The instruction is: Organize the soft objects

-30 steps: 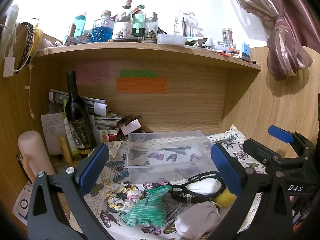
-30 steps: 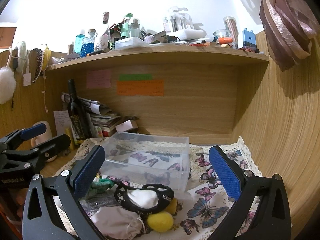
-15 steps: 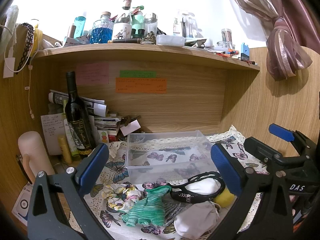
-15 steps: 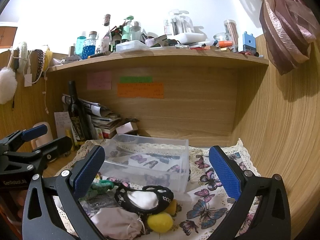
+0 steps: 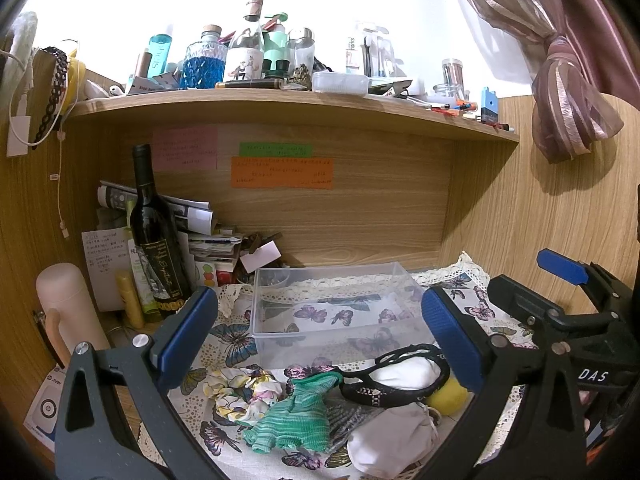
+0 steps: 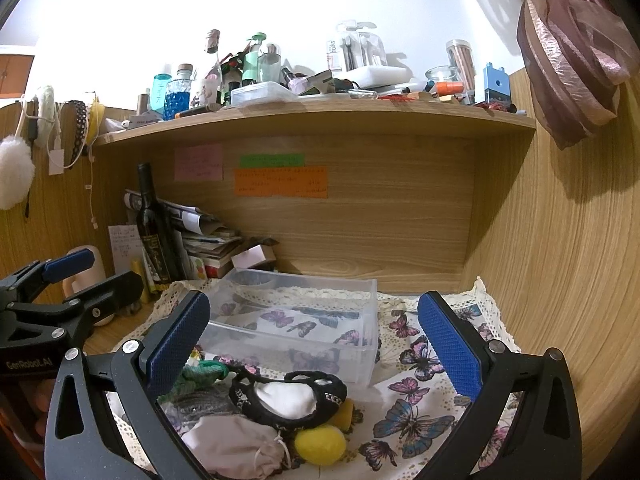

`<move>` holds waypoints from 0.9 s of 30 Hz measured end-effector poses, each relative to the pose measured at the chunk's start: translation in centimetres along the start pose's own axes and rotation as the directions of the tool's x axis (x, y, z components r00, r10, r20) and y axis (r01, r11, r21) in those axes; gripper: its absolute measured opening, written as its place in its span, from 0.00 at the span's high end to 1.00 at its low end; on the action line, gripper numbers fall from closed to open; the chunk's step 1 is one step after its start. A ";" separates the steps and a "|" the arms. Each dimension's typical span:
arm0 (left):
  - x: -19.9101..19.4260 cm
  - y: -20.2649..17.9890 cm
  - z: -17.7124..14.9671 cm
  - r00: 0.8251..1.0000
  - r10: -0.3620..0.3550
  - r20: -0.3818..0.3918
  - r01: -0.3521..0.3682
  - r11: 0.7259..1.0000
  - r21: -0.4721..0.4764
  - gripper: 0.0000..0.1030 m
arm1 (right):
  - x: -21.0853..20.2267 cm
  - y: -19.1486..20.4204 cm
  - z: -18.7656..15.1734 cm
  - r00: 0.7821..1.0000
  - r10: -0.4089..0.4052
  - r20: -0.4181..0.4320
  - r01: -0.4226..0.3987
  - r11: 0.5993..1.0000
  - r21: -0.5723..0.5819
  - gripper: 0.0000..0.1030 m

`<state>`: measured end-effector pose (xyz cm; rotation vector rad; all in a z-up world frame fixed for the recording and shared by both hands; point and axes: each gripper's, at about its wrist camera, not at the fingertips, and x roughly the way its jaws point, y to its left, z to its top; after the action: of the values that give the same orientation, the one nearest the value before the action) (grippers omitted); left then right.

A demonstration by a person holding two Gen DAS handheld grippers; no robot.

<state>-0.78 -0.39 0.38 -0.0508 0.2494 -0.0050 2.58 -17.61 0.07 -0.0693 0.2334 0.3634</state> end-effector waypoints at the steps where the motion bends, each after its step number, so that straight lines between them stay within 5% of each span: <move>1: 0.0 0.0 0.0 1.000 0.000 0.000 0.000 1.000 0.000 0.00 | 0.0 0.0 0.0 1.000 0.001 0.001 -0.001 1.000 0.001 0.00; 18: 1.8 1.4 -1.2 0.997 -0.037 -0.060 0.036 0.999 -0.032 0.01 | 1.6 -0.7 -1.5 0.998 0.018 -0.052 -0.017 0.999 0.032 0.00; 21: 2.8 2.3 -2.2 0.992 -0.039 -0.119 0.033 0.998 -0.053 0.19 | 2.6 -1.2 -2.5 0.994 0.017 -0.106 -0.013 0.999 0.044 0.01; 27: 5.1 4.2 -4.6 0.971 -0.013 -0.238 -0.007 0.996 -0.086 0.27 | 4.5 -2.2 -4.9 0.975 0.039 -0.219 -0.024 0.997 0.073 0.15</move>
<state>3.04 3.57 -5.52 -0.1371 0.4903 -0.0032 6.41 -18.64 -5.70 -0.0368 0.4666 0.3788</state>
